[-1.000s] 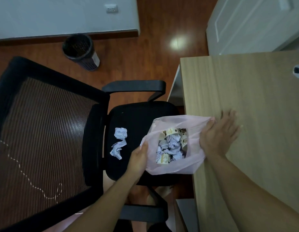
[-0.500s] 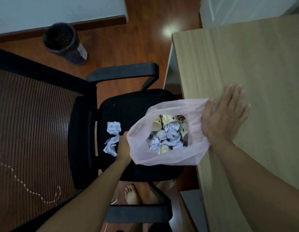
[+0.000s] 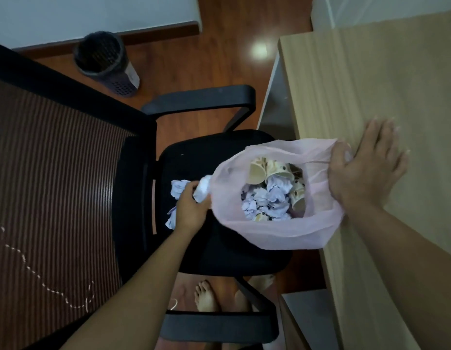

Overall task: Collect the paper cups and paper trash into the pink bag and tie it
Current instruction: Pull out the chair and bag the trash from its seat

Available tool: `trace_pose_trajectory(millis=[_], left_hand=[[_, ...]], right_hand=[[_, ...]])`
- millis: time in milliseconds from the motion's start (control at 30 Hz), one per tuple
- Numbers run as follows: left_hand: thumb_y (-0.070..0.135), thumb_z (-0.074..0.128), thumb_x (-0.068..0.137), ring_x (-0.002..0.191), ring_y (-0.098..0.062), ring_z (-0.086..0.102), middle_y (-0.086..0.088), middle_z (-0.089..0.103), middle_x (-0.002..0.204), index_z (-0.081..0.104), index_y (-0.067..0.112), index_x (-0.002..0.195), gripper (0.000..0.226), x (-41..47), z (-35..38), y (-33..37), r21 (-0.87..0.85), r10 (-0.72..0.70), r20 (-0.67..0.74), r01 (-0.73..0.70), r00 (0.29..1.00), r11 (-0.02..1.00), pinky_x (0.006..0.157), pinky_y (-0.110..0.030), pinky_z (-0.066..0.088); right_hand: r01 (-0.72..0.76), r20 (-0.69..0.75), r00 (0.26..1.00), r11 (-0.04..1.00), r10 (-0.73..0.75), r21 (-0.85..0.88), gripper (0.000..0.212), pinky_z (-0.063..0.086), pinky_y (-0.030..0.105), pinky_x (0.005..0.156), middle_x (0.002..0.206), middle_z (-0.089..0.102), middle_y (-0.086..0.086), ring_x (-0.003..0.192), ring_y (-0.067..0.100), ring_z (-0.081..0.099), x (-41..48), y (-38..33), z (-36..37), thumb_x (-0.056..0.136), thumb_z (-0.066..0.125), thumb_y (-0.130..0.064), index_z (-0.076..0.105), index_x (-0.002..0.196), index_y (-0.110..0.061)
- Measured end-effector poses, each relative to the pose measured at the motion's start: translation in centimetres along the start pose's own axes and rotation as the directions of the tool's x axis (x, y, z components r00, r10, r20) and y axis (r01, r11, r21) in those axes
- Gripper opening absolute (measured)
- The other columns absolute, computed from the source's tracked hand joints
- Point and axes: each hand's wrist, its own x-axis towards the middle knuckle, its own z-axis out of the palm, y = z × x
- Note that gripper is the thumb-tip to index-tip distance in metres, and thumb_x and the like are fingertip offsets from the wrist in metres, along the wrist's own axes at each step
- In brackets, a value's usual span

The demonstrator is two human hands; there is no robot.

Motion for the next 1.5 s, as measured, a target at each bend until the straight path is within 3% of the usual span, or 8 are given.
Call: trace_pose_trajectory(millis=[200, 333, 433, 633, 867, 1000, 1233, 1500], left_hand=[[0.025, 0.072, 0.103, 0.102, -0.004, 0.075, 0.012, 0.077, 0.114, 0.065, 0.026, 0.13, 0.028, -3.5, -7.1, 10.2, -0.249, 0.167, -0.182, -0.21, 0.969, 0.945, 0.089, -0.028, 0.062], [0.014, 0.072, 0.103, 0.113, -0.013, 0.074, 0.002, 0.075, 0.126, 0.065, 0.017, 0.137, 0.036, -6.5, -6.7, 15.9, -0.33, 0.39, 0.065, -0.348, 0.919, 0.877, 0.091, -0.024, 0.06], [0.026, 0.078, 0.1, 0.11, -0.011, 0.073, 0.01, 0.074, 0.127, 0.065, 0.028, 0.141, 0.043, -6.6, -3.2, 16.1, -0.096, 0.439, 0.376, -0.437, 0.816, 0.894, 0.094, -0.031, 0.062], [0.045, 0.073, 0.098, 0.133, -0.017, 0.056, 0.002, 0.06, 0.144, 0.054, 0.029, 0.154, 0.062, -4.8, 2.6, 12.7, 0.455, 0.337, 0.478, -0.557, 0.811, 0.695, 0.099, -0.023, 0.038], [0.02, 0.066, 0.106, 0.116, -0.016, 0.066, 0.005, 0.062, 0.126, 0.071, 0.018, 0.134, 0.028, -7.6, -1.4, 12.2, 0.164, 0.655, 0.037, -0.651, 0.755, 0.741, 0.097, -0.03, 0.055], [0.016, 0.063, 0.102, 0.117, -0.013, 0.06, 0.007, 0.054, 0.127, 0.062, 0.02, 0.13, 0.029, -6.6, -3.4, 6.5, 0.224, 0.449, -0.301, -0.396, 0.841, 0.891, 0.096, -0.042, 0.057], [0.029, 0.08, 0.091, 0.143, -0.037, 0.038, -0.02, 0.042, 0.152, 0.041, 0.012, 0.156, 0.078, -2.8, -1.8, -5.3, 0.427, -0.046, -0.135, 0.1, 0.99, 0.899, 0.115, -0.044, 0.038], [0.001, 0.069, 0.089, 0.107, -0.037, 0.062, -0.018, 0.053, 0.123, 0.058, 0.01, 0.129, 0.043, -2.3, -0.7, -8.5, 0.361, -0.064, -0.143, 0.112, 0.988, 0.926, 0.09, -0.035, 0.047]], right_hand=[[-0.021, -0.01, 1.0, 1.0, 0.021, 0.008, 0.077, 0.012, 0.061, 0.134, 0.181, 0.026, 0.011, 0.168, 0.027, 0.02, -0.1, -0.2, -0.1, 0.104, 0.041, -0.053, 0.032, 0.17, -0.014], [-0.021, -0.021, 1.0, 1.0, 0.02, -0.013, 0.076, 0.015, 0.06, 0.133, 0.18, 0.029, 0.01, 0.167, 0.028, 0.023, 0.0, -0.4, -0.5, 0.103, 0.04, -0.053, 0.036, 0.169, -0.014], [-0.034, -0.002, 0.999, 0.999, 0.034, -0.008, 0.077, 0.014, 0.061, 0.133, 0.18, 0.027, 0.009, 0.168, 0.027, 0.02, 0.0, -0.4, -0.5, 0.103, 0.038, -0.054, 0.035, 0.169, -0.014], [-0.049, -0.017, 0.999, 0.999, 0.049, 0.0, 0.077, 0.012, 0.059, 0.134, 0.18, 0.029, 0.008, 0.168, 0.025, 0.021, 0.0, -0.5, -0.5, 0.102, 0.041, -0.054, 0.037, 0.169, -0.016], [-0.046, -0.021, 0.999, 0.999, 0.046, 0.013, 0.077, 0.012, 0.059, 0.134, 0.18, 0.029, 0.008, 0.168, 0.025, 0.022, 0.0, -0.4, -0.4, 0.102, 0.044, -0.054, 0.037, 0.169, -0.017], [-0.042, -0.017, 0.999, 0.999, 0.042, 0.014, 0.077, 0.013, 0.06, 0.134, 0.179, 0.029, 0.011, 0.167, 0.028, 0.025, 0.0, -0.4, -0.5, 0.101, 0.043, -0.055, 0.038, 0.168, -0.016], [-0.042, -0.007, 0.999, 0.999, 0.042, 0.019, 0.078, 0.011, 0.059, 0.134, 0.181, 0.026, 0.009, 0.168, 0.026, 0.021, 0.0, -0.3, -0.6, 0.102, 0.044, -0.057, 0.035, 0.169, -0.018], [-0.044, 0.007, 0.999, 0.999, 0.044, 0.012, 0.083, 0.008, 0.058, 0.135, 0.182, 0.023, 0.007, 0.169, 0.023, 0.018, 0.1, -0.3, -0.5, 0.102, 0.041, -0.062, 0.032, 0.171, -0.018]])
